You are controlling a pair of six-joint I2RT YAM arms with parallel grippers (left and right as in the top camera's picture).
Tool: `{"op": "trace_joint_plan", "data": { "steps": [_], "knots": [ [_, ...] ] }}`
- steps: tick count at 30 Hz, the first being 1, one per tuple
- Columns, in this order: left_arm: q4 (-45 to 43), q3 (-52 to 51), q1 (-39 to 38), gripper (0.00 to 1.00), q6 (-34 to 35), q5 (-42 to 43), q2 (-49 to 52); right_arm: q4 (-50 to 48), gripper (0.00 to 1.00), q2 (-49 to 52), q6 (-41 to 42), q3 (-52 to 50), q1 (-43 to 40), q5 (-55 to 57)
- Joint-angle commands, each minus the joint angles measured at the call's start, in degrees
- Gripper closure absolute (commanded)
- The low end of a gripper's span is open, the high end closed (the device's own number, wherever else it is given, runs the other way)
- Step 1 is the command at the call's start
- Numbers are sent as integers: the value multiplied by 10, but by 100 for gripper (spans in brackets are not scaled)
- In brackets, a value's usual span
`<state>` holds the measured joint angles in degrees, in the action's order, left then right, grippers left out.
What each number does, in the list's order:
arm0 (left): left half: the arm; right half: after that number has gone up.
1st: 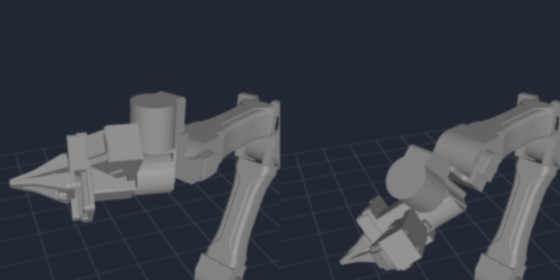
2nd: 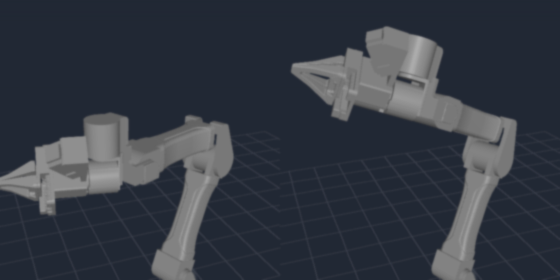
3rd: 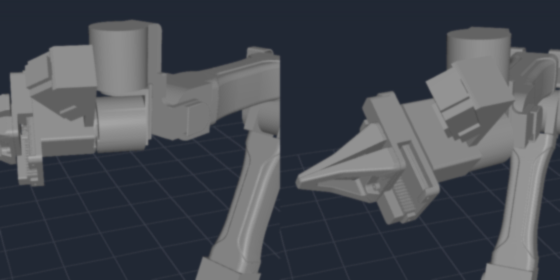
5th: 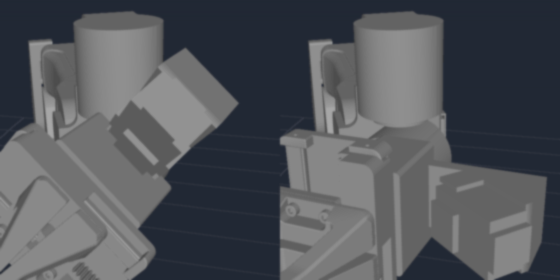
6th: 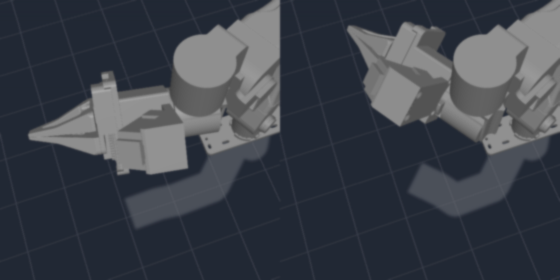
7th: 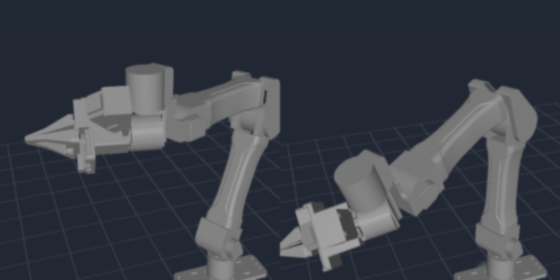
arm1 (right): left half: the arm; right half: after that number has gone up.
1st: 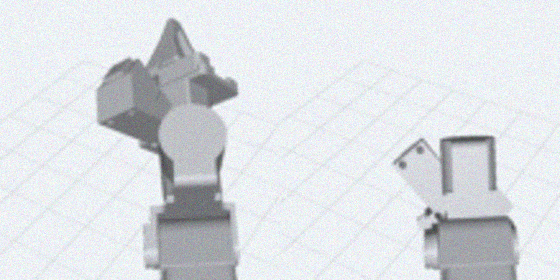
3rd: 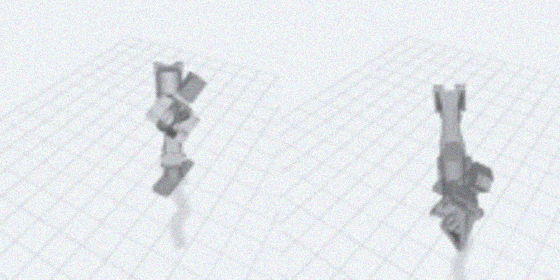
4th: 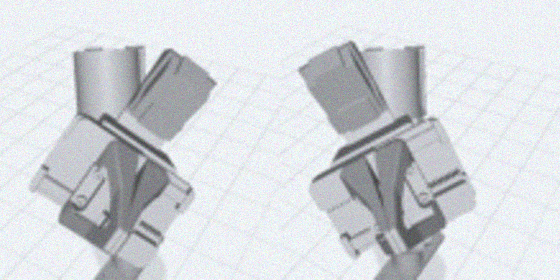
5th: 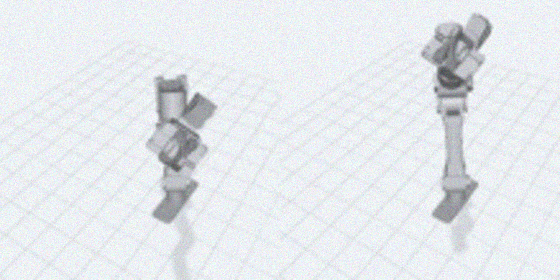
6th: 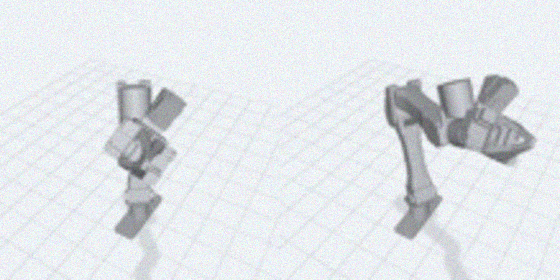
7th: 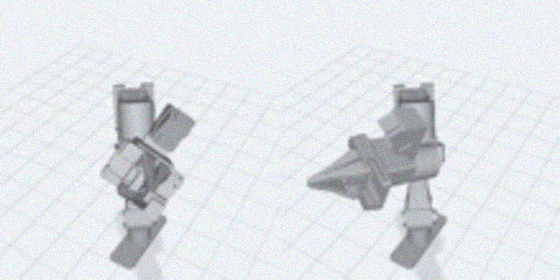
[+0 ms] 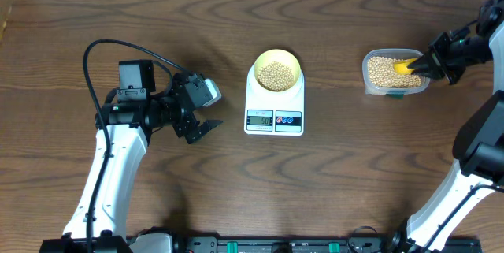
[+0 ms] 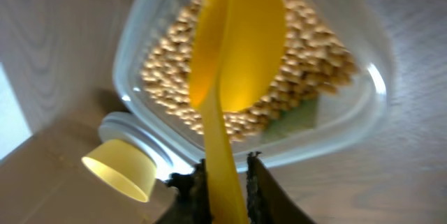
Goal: Scoop item into bowl and weigh 50g on scale
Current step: 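Lay the scoop in the tub and open the right gripper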
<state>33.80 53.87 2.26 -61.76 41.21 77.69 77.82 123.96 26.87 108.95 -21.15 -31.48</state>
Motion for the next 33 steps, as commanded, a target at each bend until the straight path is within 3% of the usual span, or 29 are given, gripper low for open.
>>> {"op": "trace_joint_plan", "data": {
  "steps": [1,8,33],
  "knots": [
    [0,3,2,2,-6,-1,2,13,76,-10,3,-3,-4,30],
    [0,3,2,2,-6,-1,2,26,58,-10,-3,-3,-6,31],
    [-1,3,2,2,-6,-1,2,86,17,-10,-64,-3,-19,111]
  ]
}}
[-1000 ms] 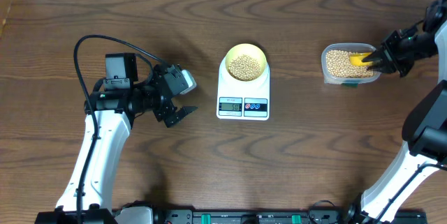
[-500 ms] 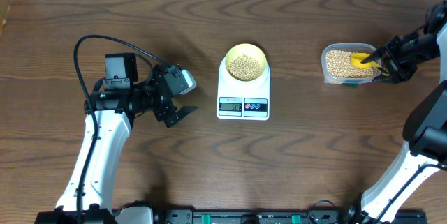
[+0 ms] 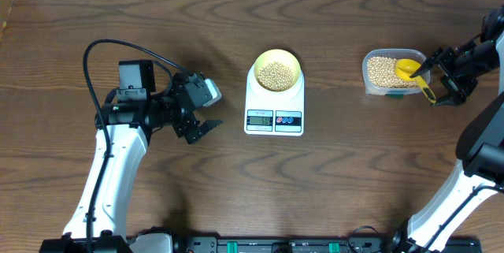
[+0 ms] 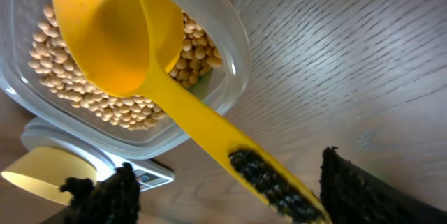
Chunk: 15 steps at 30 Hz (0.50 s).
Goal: Scoop item into bowl and weigh 50g on scale
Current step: 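Lay the scoop in the tub and open the right gripper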
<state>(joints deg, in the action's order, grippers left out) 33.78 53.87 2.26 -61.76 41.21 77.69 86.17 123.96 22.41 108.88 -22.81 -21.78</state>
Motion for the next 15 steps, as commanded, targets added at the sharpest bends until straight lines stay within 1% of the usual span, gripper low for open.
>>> {"op": "trace_joint_plan", "data": {
  "steps": [1,5,15],
  "knots": [
    [0,3,2,2,-6,-1,2,3,16,-10,-19,-2,-2,18],
    [0,3,2,2,-6,-1,2,3,13,-10,-23,-2,-2,27],
    [0,3,2,2,-6,-1,2,-6,12,-11,-24,18,-2,36]
  ]
}}
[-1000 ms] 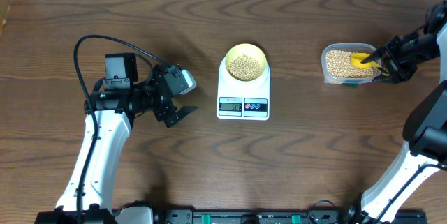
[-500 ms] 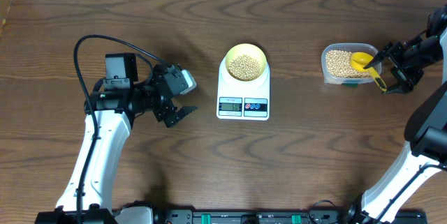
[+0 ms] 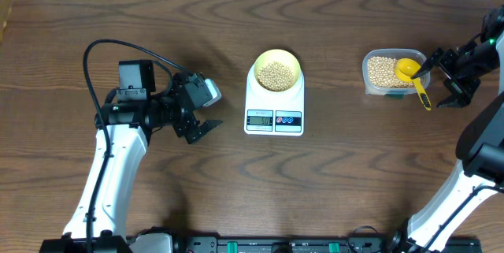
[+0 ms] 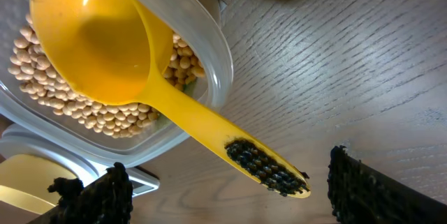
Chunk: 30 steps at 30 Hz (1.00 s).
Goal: Scoop item into bowl and weigh 50g on scale
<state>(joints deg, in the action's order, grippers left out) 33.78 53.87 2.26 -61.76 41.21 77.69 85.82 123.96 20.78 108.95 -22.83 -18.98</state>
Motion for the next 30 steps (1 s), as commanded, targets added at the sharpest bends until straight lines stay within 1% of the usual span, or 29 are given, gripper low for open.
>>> {"op": "trace_joint_plan", "data": {
  "steps": [1,13,18,22,30],
  "knots": [
    [0,3,2,2,-6,-1,2,-3,12,-11,-8,24,-2,9],
    [0,3,2,2,-6,-1,2,-3,6,-11,-33,172,-2,16],
    [0,3,2,3,-6,-1,2,-3,5,-11,-37,219,-2,20],
    [0,3,2,3,-6,-1,2,-4,6,-11,-37,237,-2,20],
    [0,3,2,3,-6,-1,2,-23,7,-11,-37,238,-2,19]
  ]
}}
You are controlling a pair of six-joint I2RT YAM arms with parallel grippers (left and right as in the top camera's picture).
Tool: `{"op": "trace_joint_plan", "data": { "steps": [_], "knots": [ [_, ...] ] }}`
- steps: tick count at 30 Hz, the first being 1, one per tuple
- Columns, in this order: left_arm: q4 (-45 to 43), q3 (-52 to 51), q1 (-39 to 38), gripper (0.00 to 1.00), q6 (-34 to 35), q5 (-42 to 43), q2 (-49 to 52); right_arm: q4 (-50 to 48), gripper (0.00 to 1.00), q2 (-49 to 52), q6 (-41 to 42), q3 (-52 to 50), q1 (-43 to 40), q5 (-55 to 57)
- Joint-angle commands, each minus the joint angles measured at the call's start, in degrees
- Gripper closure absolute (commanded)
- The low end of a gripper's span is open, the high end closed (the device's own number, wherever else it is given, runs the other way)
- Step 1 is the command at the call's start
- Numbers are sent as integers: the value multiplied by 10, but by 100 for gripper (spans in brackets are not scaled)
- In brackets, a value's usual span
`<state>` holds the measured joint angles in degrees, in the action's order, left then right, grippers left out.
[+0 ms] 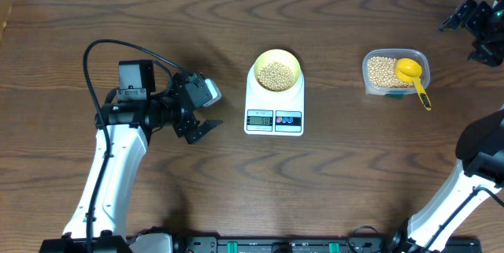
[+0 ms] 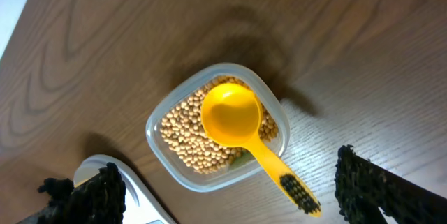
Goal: Scoop item into bowl and weigh 50g on scale
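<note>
A yellow bowl (image 1: 276, 72) of pale beans sits on the white scale (image 1: 274, 117) at the table's middle. To its right a clear tub (image 1: 385, 71) (image 2: 216, 126) holds more beans. A yellow scoop (image 1: 411, 72) (image 2: 237, 119) rests in it, its handle hanging over the tub's rim. My right gripper (image 1: 479, 23) (image 2: 227, 195) is open high above the tub at the far right, holding nothing. My left gripper (image 1: 201, 109) is open above the bare table left of the scale.
A black cable (image 1: 102, 48) loops above the left arm. The table's far edge runs along the top of the overhead view. Bare wood (image 1: 354, 174) lies in front of the scale and tub.
My right gripper has moved up and back from the scoop's handle to the far right corner. The scoop stays in the tub. The left arm has not moved.
My right gripper was shut on the scoop's handle over the tub of beans. Then it stood open with the scoop lying in the tub, and stayed open just behind the handle. Now it is far from the tub.
</note>
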<state>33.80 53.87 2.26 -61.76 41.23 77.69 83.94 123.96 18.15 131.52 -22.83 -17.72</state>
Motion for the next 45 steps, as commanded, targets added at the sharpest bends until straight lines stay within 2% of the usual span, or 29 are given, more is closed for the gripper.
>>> {"op": "trace_joint_plan", "data": {
  "steps": [1,45],
  "knots": [
    [0,3,2,2,-6,-1,2,-4,7,-11,-11,12,-2,7],
    [0,3,2,2,-6,-1,2,-78,4,-11,-54,12,-12,-3]
  ]
}}
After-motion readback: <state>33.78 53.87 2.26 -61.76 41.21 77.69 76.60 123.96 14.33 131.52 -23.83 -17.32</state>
